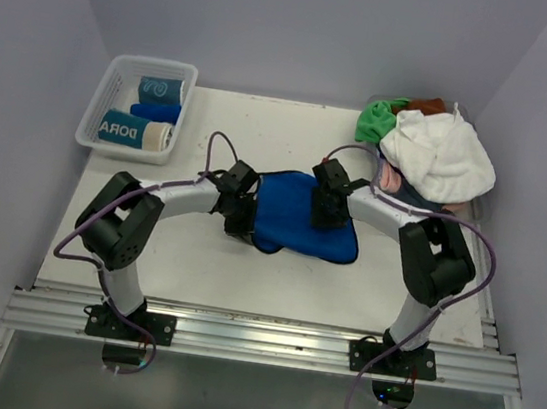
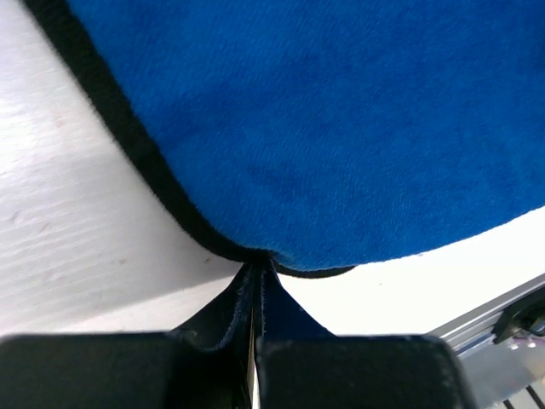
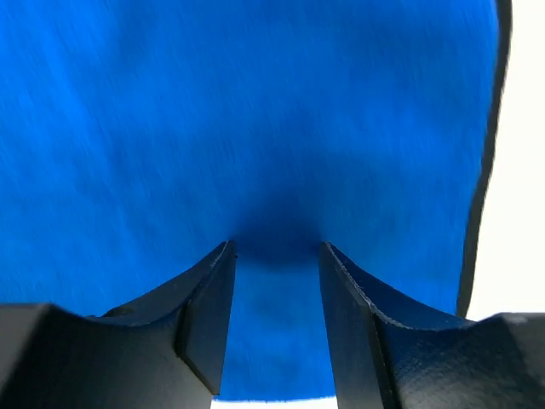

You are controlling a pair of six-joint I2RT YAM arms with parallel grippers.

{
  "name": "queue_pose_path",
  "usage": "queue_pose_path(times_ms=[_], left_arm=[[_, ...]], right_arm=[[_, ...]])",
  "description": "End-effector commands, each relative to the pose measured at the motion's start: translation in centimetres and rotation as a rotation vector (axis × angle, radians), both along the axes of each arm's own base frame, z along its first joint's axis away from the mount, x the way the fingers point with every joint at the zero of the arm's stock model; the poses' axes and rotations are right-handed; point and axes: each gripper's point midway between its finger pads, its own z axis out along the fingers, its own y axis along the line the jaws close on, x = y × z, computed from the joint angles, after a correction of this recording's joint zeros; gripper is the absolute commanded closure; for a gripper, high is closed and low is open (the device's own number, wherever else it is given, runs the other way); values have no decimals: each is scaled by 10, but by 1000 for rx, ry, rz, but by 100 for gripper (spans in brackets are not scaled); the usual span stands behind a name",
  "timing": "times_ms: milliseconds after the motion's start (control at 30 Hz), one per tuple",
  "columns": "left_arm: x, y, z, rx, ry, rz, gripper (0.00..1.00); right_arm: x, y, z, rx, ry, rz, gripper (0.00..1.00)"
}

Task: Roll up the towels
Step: Flatten the towel

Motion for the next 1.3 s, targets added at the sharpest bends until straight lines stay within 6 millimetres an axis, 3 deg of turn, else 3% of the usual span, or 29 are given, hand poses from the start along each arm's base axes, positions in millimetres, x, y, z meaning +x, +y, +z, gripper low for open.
queue_pose_path(times_ms=[0,200,300,400,567,633,667,700,733,933,967,1100,1267], left_arm=[[10,23,17,51,-64,-24,100],[20,60,33,46,-89,24,100],[18,63,35,41,-91,20,100],[14,63,34,32,-89,24,100],[31,69,46,10,-133,67,100],[39,68,54,4,-154,75,91],[40,67,54,1,-151,72,78],[41,64,56,-13,-147,71,74],[40,61,56,-30,-142,67,67],[19,41,58,-98,-105,51,46],[13,32,57,-109,-101,33,36],[9,14,48,-117,-70,77,35],[15,18,29,-77,-64,207,43]], right_arm=[[35,15,14,18,-84,16,53],[49,23,13,12,-84,28,52],[56,32,14,31,-80,45,52],[66,36,3,5,-60,56,51],[83,40,-5,-6,-50,58,50],[94,46,-11,36,-35,57,50],[94,49,-14,54,-12,62,49],[106,55,-5,80,-21,64,49],[106,55,-16,77,16,61,49],[113,69,-9,142,1,61,49],[112,70,-8,143,0,63,49],[109,67,-7,141,1,61,49],[103,64,-3,146,-5,61,48]])
